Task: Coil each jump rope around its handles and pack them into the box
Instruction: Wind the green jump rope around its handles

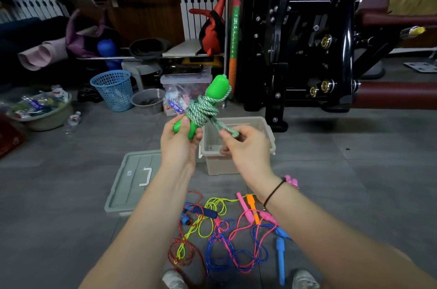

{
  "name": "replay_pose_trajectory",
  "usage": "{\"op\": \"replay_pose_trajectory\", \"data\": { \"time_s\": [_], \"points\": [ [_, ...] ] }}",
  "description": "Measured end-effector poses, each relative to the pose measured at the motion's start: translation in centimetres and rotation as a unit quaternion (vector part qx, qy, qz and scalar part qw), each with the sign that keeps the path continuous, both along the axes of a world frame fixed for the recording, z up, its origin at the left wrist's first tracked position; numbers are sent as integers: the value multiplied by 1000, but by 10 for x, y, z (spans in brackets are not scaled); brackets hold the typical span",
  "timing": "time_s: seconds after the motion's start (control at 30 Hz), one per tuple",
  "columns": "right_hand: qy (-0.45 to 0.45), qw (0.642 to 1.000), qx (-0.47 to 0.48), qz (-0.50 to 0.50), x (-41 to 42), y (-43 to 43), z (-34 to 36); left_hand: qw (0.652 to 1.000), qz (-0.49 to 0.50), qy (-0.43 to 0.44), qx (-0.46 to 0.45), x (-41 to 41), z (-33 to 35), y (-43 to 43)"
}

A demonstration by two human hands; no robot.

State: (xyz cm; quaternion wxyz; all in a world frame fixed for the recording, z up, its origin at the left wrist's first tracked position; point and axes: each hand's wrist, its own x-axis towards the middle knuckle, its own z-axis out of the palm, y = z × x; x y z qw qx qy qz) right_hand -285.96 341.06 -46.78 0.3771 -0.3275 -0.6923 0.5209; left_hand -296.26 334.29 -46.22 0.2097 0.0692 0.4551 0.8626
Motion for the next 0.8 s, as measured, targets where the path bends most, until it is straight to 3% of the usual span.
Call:
{"op": "replay_pose_trajectory", "data": {
  "time_s": [0.07,0.17,0.33,0.4,0.47,0.53,0.7,0.73,0.8],
  "points": [
    [16,998,53,-6,-3,-5,1,999,42,8,-9,-2,0,1],
    [36,992,99,64,-4,-15,10,994,85,51,-41,-5,1,0],
    [53,974,167,147,7,-24,20,979,100,121,-128,-7,0,-3],
    [48,958,235,154,17,-23,29,947,118,222,-201,-5,3,-6],
    [24,936,318,151,26,-17,41,884,106,365,-271,0,11,-13],
    [6,922,359,144,33,-7,48,836,37,475,-271,4,20,-18],
    [-11,947,267,177,40,13,52,748,-108,594,-275,8,35,-26],
    [-29,951,252,176,39,16,50,745,-124,591,-282,7,36,-26],
    [-62,957,251,129,36,19,47,778,-157,545,-271,6,34,-25]
  ]
}}
